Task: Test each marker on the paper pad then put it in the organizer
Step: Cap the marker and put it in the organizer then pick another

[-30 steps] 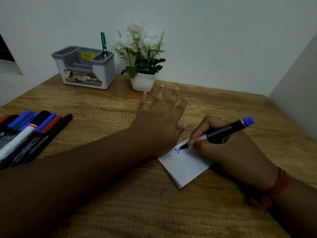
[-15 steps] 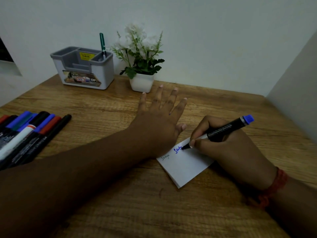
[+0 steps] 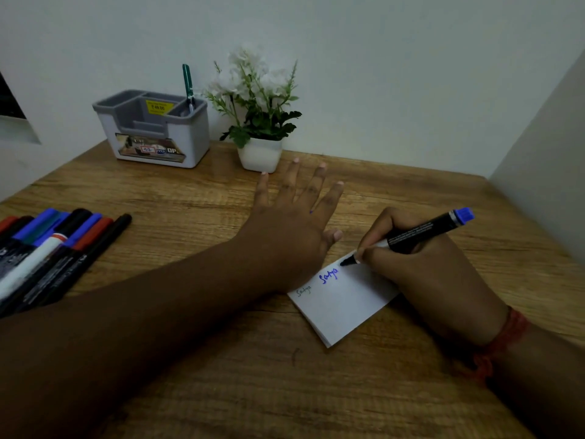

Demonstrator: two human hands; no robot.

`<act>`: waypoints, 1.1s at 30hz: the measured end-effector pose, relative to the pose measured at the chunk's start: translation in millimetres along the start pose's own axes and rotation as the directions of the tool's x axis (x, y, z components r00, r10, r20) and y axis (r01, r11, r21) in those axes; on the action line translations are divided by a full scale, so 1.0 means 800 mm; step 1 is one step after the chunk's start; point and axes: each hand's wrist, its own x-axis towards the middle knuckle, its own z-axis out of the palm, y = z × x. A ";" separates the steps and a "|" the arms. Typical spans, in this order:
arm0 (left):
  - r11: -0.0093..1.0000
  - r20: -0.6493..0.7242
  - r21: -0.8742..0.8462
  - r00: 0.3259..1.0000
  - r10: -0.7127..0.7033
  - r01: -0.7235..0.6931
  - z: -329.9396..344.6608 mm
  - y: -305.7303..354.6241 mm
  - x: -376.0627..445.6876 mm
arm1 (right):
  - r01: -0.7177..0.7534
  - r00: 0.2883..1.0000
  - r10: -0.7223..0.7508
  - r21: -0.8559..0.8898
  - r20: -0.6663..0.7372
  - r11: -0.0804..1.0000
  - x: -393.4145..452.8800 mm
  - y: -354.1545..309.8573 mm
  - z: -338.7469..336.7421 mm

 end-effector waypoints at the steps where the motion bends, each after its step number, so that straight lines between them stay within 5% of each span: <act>1: 1.000 0.007 -0.002 1.000 -0.001 0.001 0.000 0.000 0.000 | -0.014 1.000 0.016 0.049 -0.027 0.999 0.000 0.000 -0.001; 9: 0.999 -0.027 0.030 0.999 0.024 -0.023 -0.006 -0.017 0.007 | -0.152 0.981 0.186 0.384 -0.052 0.911 -0.004 0.001 0.008; 14: 0.999 0.040 -0.025 0.999 0.035 -0.034 -0.026 -0.041 0.012 | -0.104 0.975 0.189 0.513 -0.117 0.852 -0.009 -0.003 0.008; 23: 0.952 0.059 -0.305 0.997 0.039 -0.019 -0.026 -0.052 0.011 | -0.014 0.976 0.097 0.388 -0.195 0.922 0.000 0.004 -0.018; 33: 0.843 -0.138 -0.532 0.990 0.010 -0.083 -0.035 -0.037 0.005 | -0.027 0.993 0.091 0.625 -0.072 0.780 0.008 0.005 -0.023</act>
